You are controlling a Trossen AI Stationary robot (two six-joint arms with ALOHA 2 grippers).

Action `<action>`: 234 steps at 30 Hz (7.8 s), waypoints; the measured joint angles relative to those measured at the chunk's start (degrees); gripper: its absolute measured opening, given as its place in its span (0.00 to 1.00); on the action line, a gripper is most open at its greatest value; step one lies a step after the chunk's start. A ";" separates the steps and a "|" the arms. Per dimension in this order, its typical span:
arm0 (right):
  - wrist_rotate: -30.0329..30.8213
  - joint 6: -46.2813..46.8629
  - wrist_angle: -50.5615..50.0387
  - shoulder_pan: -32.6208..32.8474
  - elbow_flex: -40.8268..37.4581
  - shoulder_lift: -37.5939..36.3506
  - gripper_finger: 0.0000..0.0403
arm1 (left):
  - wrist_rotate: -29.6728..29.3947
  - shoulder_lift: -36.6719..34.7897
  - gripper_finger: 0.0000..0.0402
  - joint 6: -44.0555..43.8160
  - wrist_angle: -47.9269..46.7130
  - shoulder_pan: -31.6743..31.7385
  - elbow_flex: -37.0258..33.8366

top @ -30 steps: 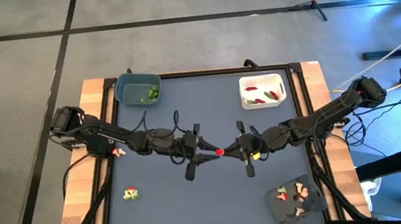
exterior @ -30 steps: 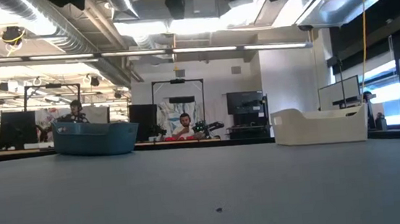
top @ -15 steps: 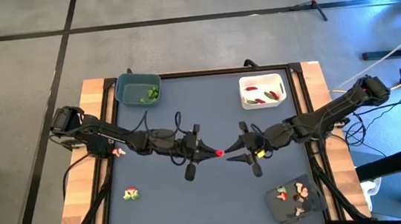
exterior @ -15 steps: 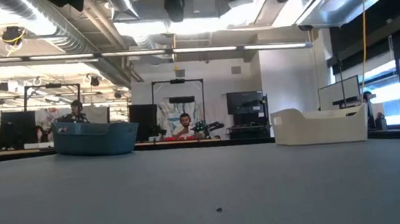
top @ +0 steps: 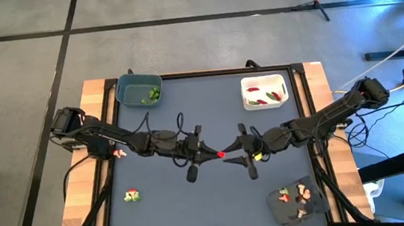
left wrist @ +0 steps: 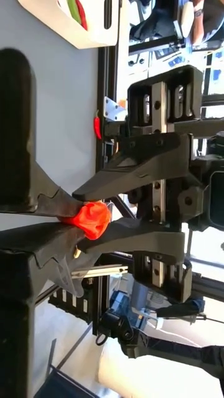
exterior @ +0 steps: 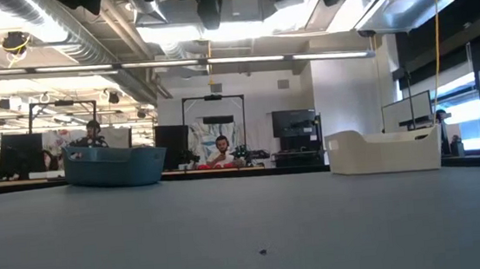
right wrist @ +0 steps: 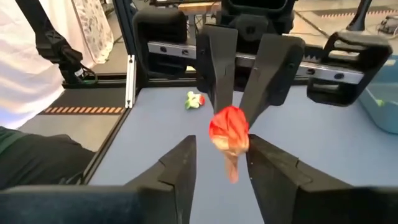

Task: Sort produce into baskets
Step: Put the brown mushroom into the black bin, then adjust the black bin on the table, then put the red chili pepper into the white bin

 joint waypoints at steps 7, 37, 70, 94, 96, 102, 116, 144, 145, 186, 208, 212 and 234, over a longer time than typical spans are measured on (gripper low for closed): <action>-0.44 -1.20 1.36 -0.04 0.00 0.01 0.16 | 0.13 0.04 0.03 0.04 0.03 -0.02 0.00; -9.22 29.41 -40.32 16.51 15.58 -2.18 0.04 | -0.24 0.07 0.43 3.04 -13.22 -0.07 0.00; -20.68 86.17 -74.55 30.96 15.41 14.50 0.38 | -0.04 0.04 0.43 3.30 -13.22 0.02 0.00; -21.46 65.11 -89.03 14.97 20.75 10.28 0.45 | -0.08 0.02 0.43 3.43 -13.43 0.23 0.00; -16.01 65.19 -91.42 14.97 23.42 10.27 0.45 | -0.11 0.02 0.43 3.43 -13.25 0.49 0.00; 2.70 68.30 -94.42 13.33 23.69 10.26 0.45 | -0.26 0.02 0.43 2.87 -13.27 1.01 0.00; -15.44 70.99 -89.72 11.54 10.72 10.33 0.45 | -0.17 0.02 0.43 2.77 -13.70 0.84 0.00; -13.27 69.73 -96.42 9.71 13.36 10.30 0.45 | 0.00 0.02 0.43 1.77 -13.41 0.90 0.00; -12.76 67.74 -96.40 8.57 12.97 10.30 0.45 | 0.02 0.02 0.43 1.77 -13.44 0.90 0.00; -15.50 12.62 -89.41 -28.50 -3.96 24.53 0.45 | 0.09 0.02 0.43 21.51 -14.07 1.82 0.02; -14.24 6.82 -86.92 -28.59 -7.71 37.47 0.45 | -0.02 0.02 0.43 22.40 -15.41 5.25 0.02; -15.30 5.95 -86.38 -28.65 -7.78 37.47 0.42 | -0.04 0.02 0.43 22.35 -15.44 5.25 0.02; -19.16 3.82 -85.39 -28.36 -4.14 34.97 0.01 | -0.09 0.02 0.43 22.04 -15.43 5.25 0.02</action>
